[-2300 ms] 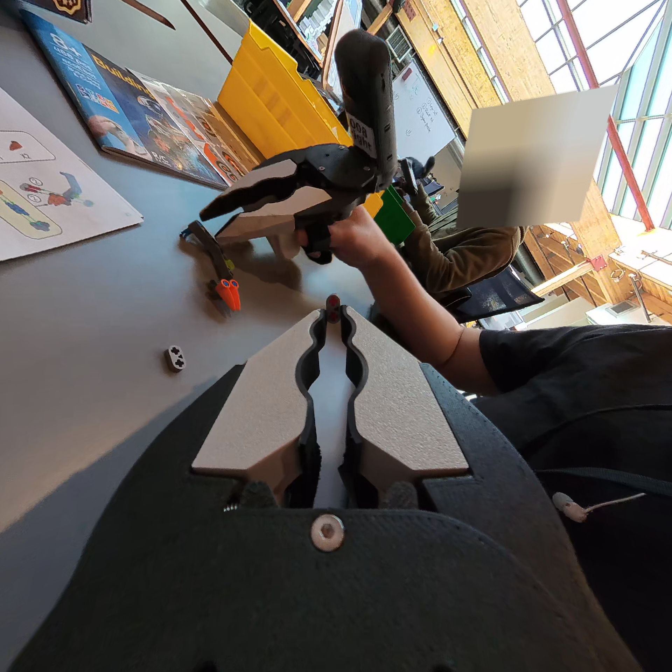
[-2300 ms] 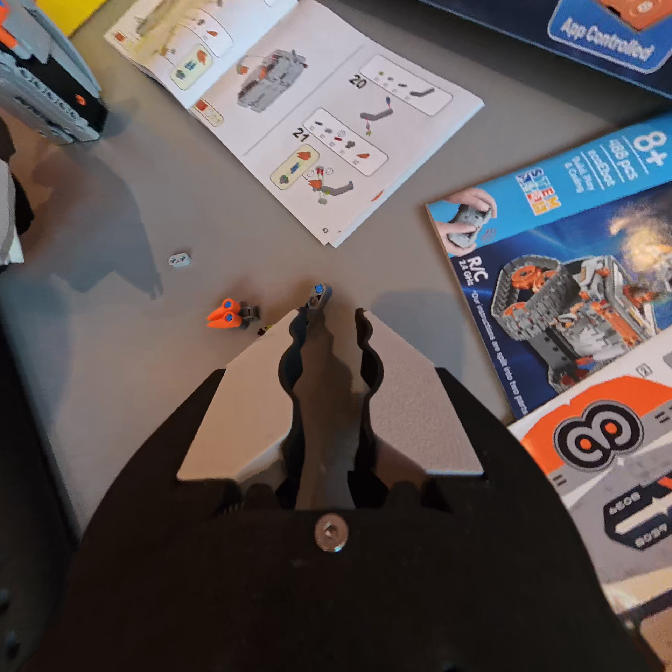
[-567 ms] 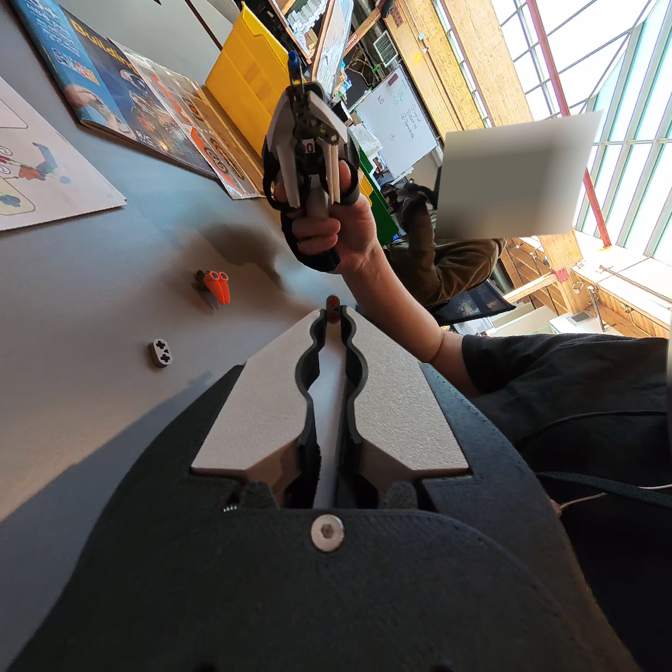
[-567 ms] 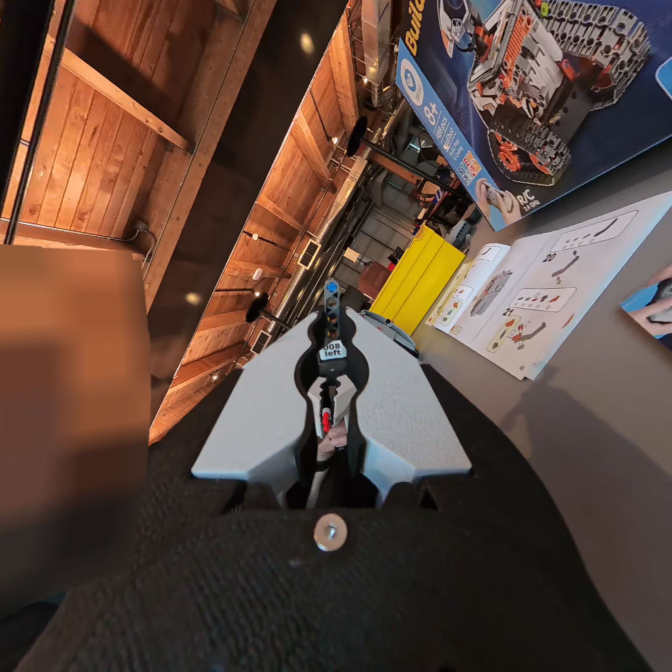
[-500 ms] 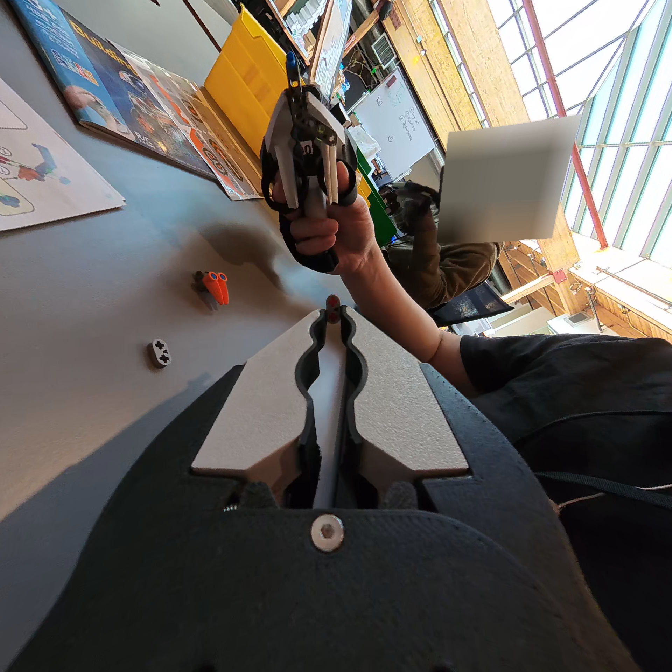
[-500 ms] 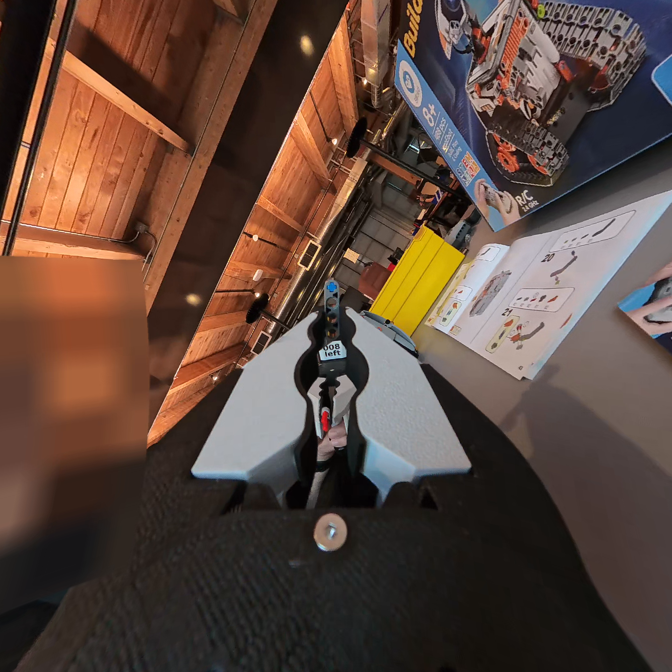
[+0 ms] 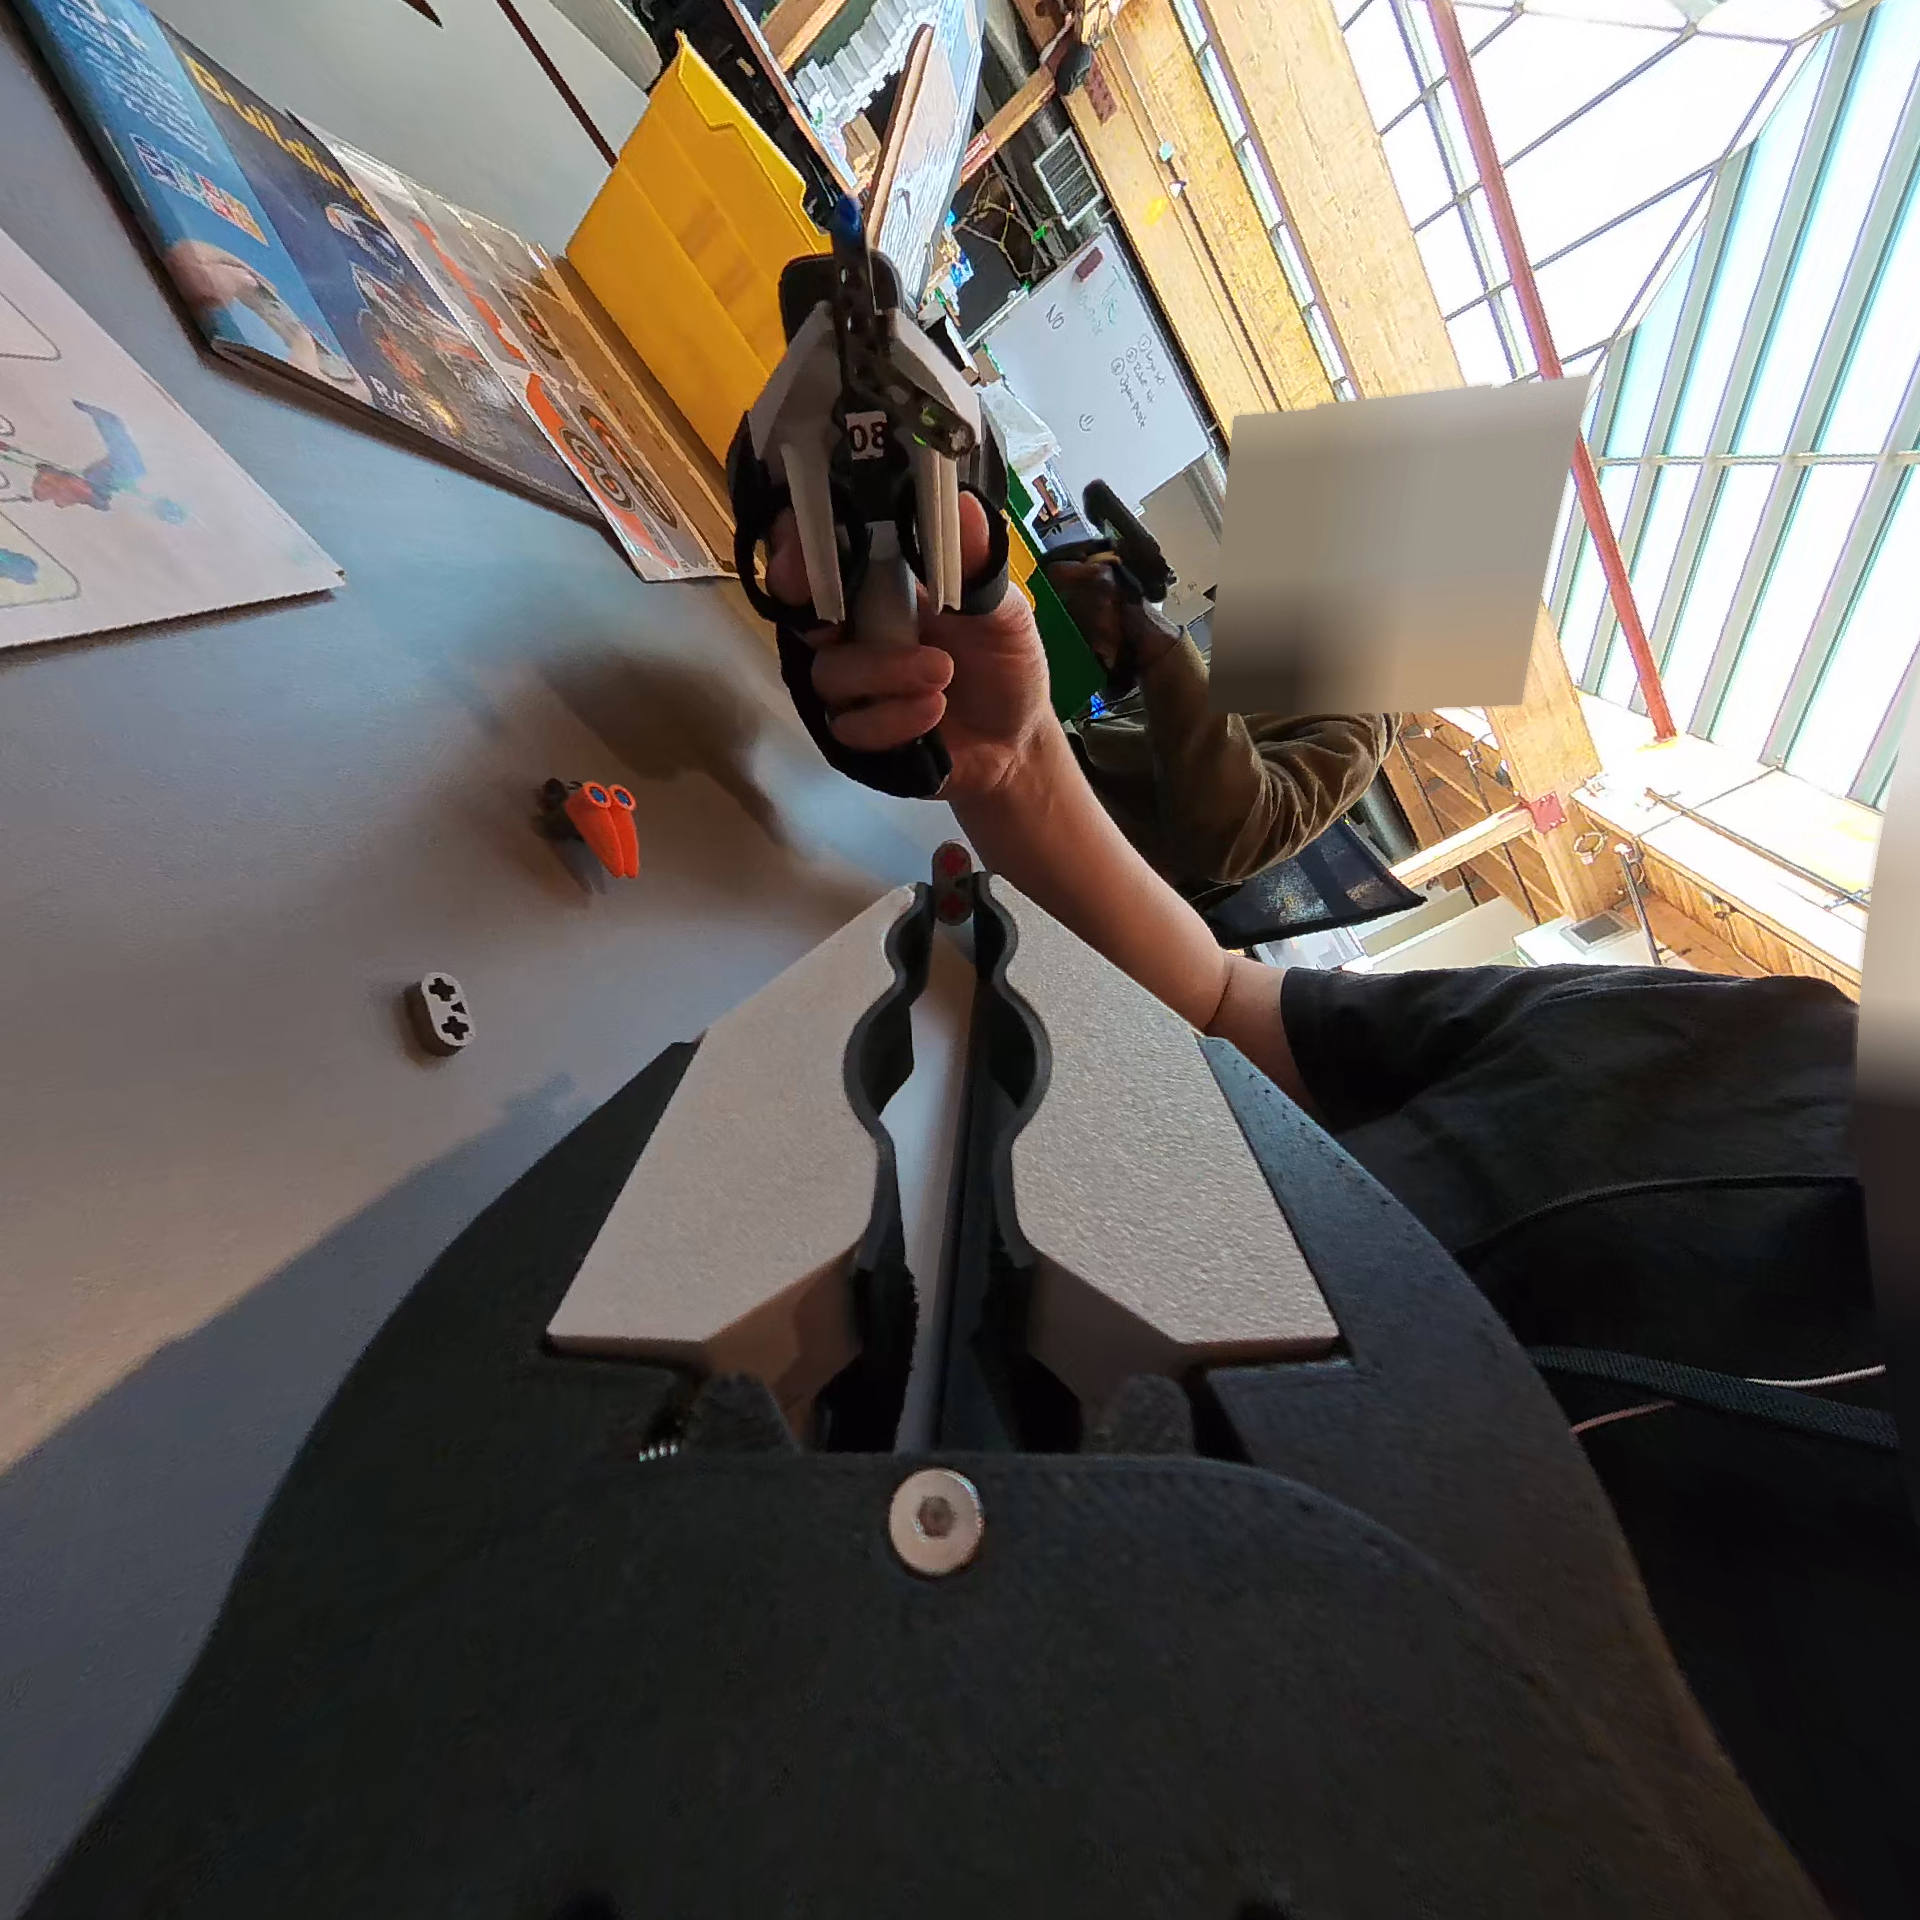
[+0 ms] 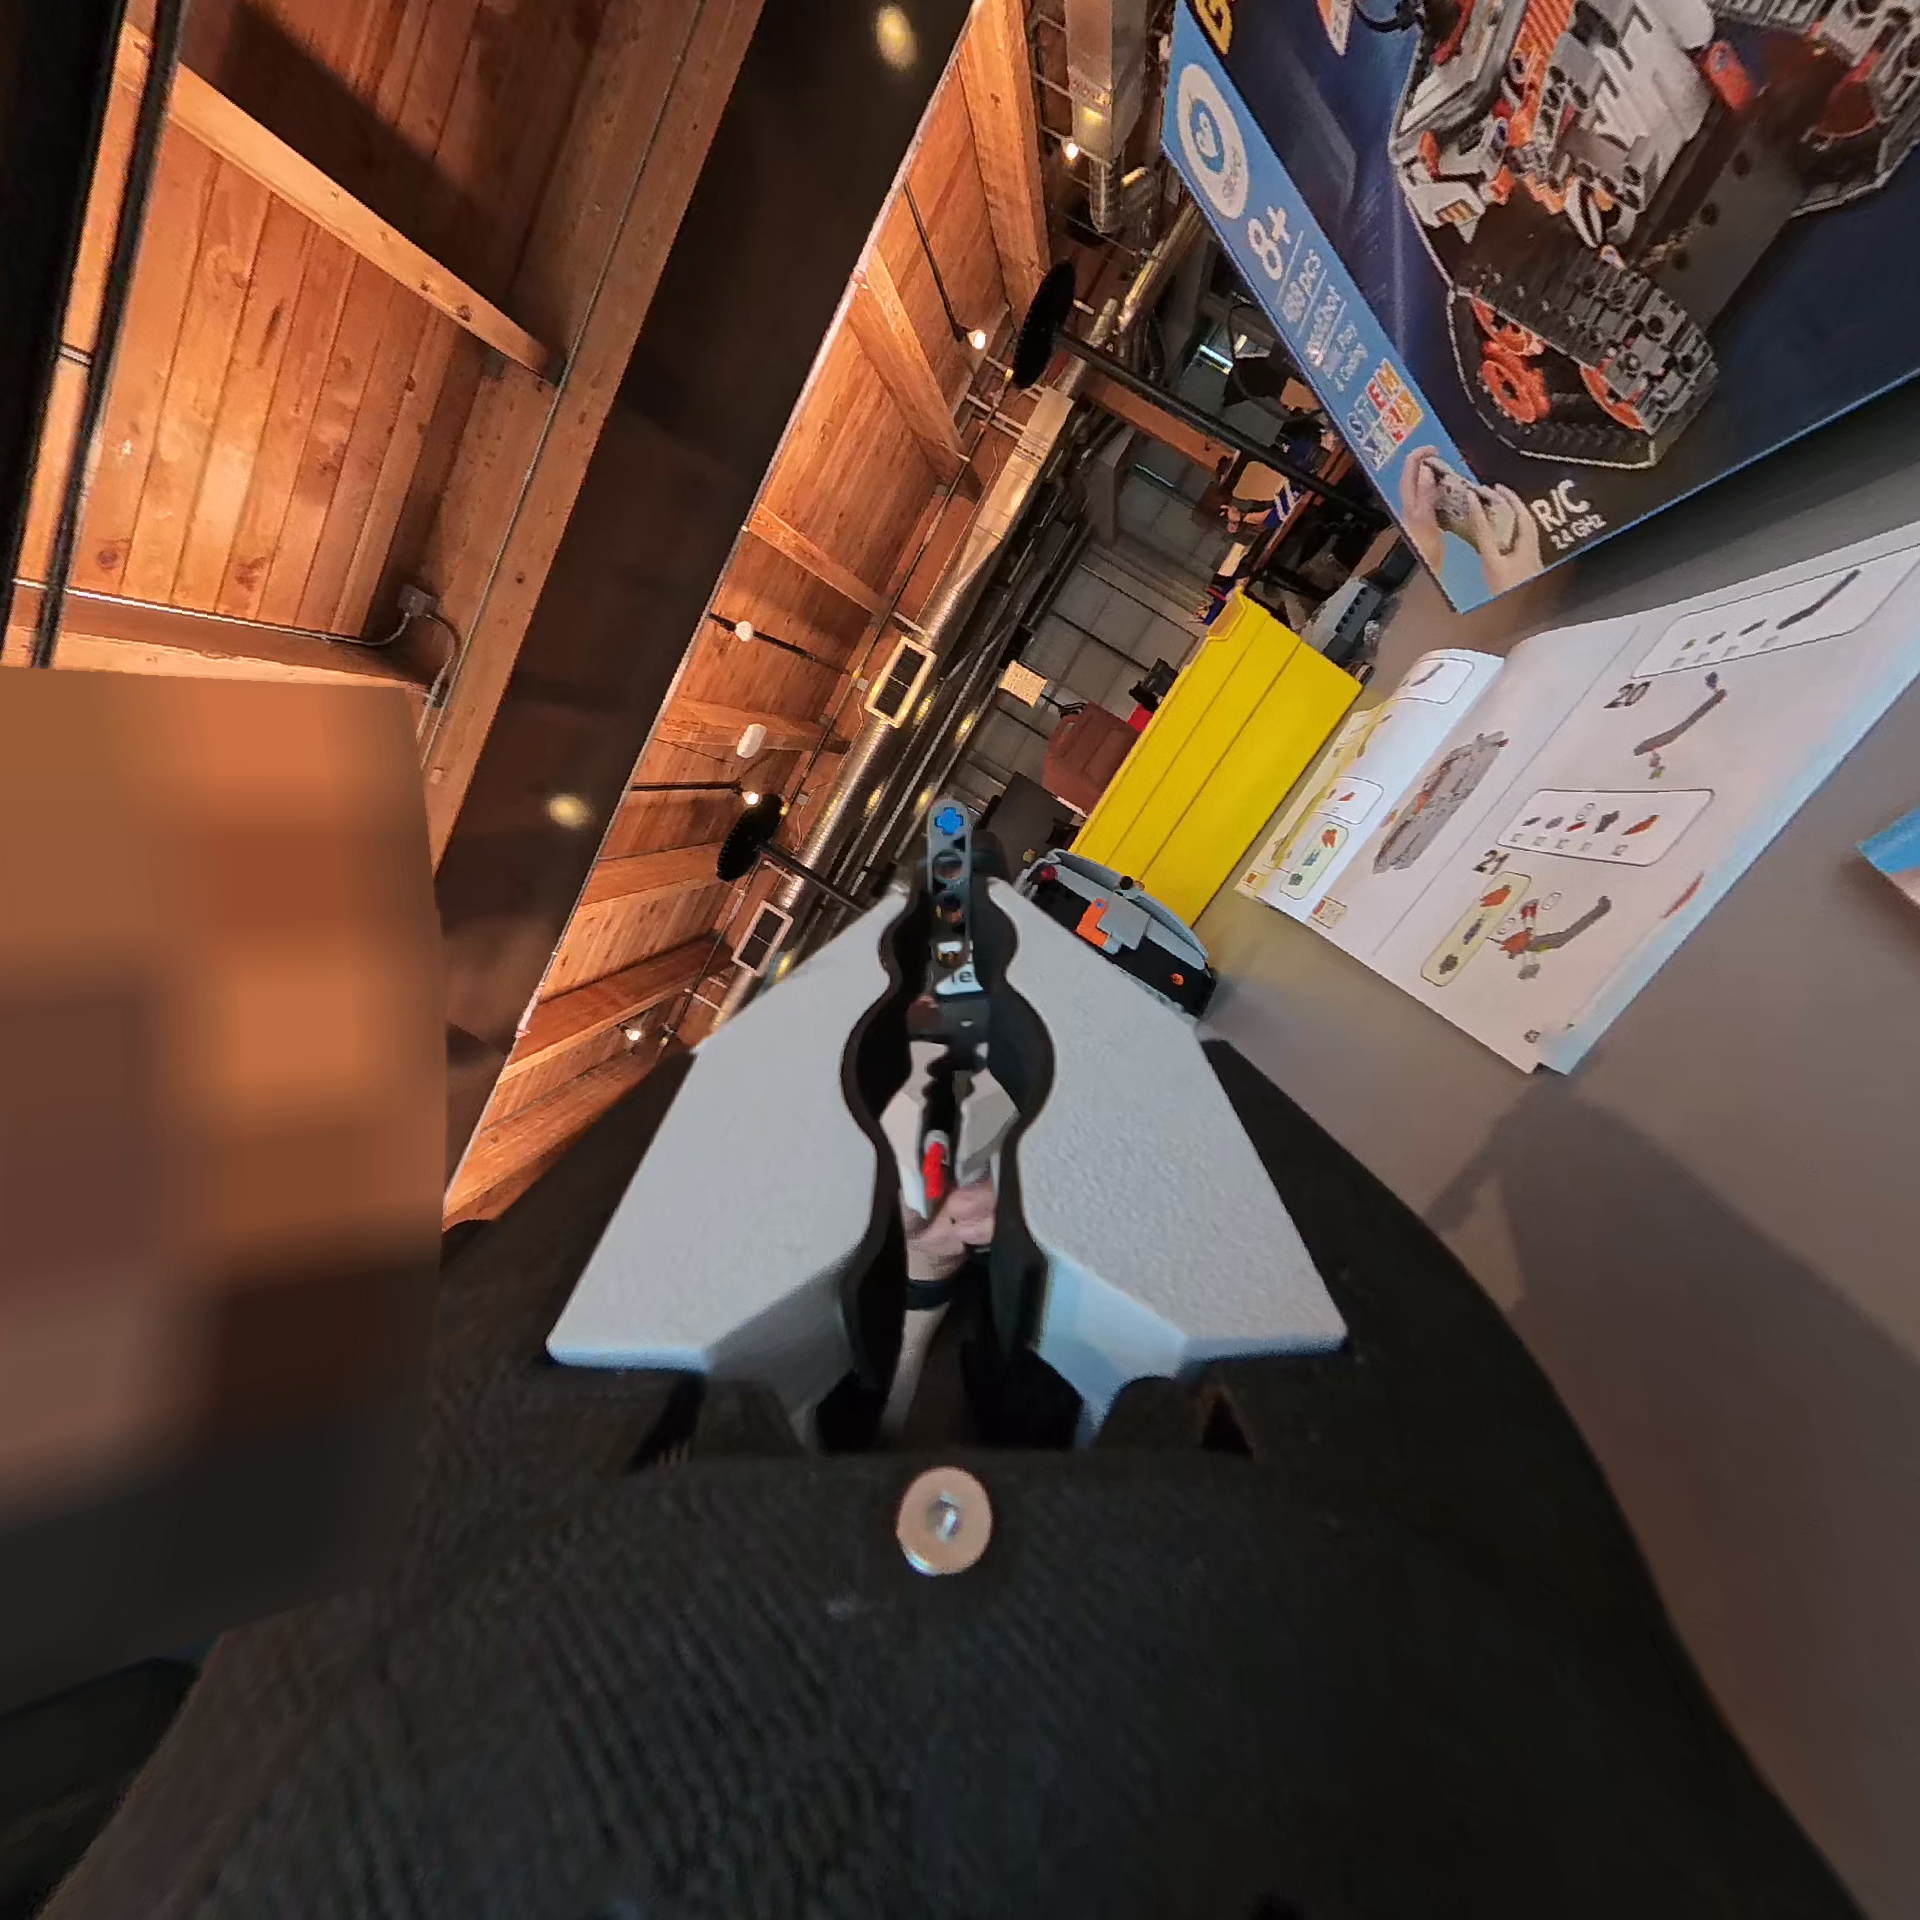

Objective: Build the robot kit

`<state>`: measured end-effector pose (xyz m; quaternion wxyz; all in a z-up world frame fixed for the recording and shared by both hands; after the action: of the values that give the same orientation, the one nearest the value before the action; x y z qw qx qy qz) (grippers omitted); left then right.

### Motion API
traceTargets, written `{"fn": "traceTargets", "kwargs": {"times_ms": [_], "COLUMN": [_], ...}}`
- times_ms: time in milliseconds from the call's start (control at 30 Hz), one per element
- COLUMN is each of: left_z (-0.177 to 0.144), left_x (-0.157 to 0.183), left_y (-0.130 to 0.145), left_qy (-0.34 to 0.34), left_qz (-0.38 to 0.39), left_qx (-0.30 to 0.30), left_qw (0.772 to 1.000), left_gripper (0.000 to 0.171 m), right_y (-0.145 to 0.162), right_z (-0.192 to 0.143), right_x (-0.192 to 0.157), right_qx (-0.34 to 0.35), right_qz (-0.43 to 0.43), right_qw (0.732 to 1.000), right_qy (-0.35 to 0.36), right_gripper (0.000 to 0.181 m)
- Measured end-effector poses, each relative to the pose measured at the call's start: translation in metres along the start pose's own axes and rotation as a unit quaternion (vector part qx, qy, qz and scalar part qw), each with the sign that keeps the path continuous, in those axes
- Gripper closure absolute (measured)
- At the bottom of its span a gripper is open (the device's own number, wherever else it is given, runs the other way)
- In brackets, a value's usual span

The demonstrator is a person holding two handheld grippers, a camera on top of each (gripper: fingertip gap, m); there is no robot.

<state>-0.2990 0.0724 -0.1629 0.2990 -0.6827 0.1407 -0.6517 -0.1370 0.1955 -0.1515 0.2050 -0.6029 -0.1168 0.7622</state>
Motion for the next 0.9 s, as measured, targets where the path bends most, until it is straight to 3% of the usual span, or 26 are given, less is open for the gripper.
{"fn": "traceTargets", "kwargs": {"times_ms": [100, 200, 267, 333, 467, 667, 900], "left_z": [0.0, 0.0, 0.0, 0.0, 0.0, -0.001, 0.0], "left_x": [0.0, 0.0, 0.0, 0.0, 0.0, 0.0, 0.0], "left_y": [0.0, 0.0, 0.0, 0.0, 0.001, 0.0, 0.0], "left_qy": [0.0, -0.001, 0.0, 0.0, 0.0, 0.0, 0.0], "left_qz": [-0.001, -0.001, -0.002, -0.002, -0.001, -0.001, -0.001], "left_qx": [-0.001, -0.001, 0.0, -0.002, -0.003, 0.001, -0.002], "left_qw": [1.0, 1.0, 1.0, 1.0, 1.0, 1.0, 1.0], "left_gripper": [0.166, 0.166, 0.166, 0.166, 0.166, 0.166, 0.166], "right_y": [0.004, 0.008, 0.013, 0.019, 0.032, 0.034, 0.026], "right_z": [-0.004, -0.012, -0.013, -0.011, -0.005, 0.007, 0.005], "right_x": [0.014, 0.033, 0.038, 0.043, 0.048, 0.029, 0.027], "right_qx": [-0.046, -0.123, -0.17, -0.188, -0.222, -0.18, -0.145], "right_qz": [-0.05, -0.171, -0.228, -0.239, -0.214, -0.11, -0.08], "right_qw": [0.992, 0.944, 0.911, 0.897, 0.902, 0.963, 0.975], "right_qy": [0.103, 0.254, 0.3, 0.32, 0.302, 0.17, 0.15], "right_gripper": [0.174, 0.174, 0.174, 0.174, 0.174, 0.174, 0.174]}}
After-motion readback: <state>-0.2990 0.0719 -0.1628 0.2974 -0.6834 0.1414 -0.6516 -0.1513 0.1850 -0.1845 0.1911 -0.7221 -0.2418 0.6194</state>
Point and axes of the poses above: each gripper's, where its closed fingertips meet, z out along the fingers, y out of its underside, x = y × z across the jaws, the point moved 6 cm from there along -z, back along the fingers, and after that the axes turned 5 degrees about y, right-handed, at the moved point
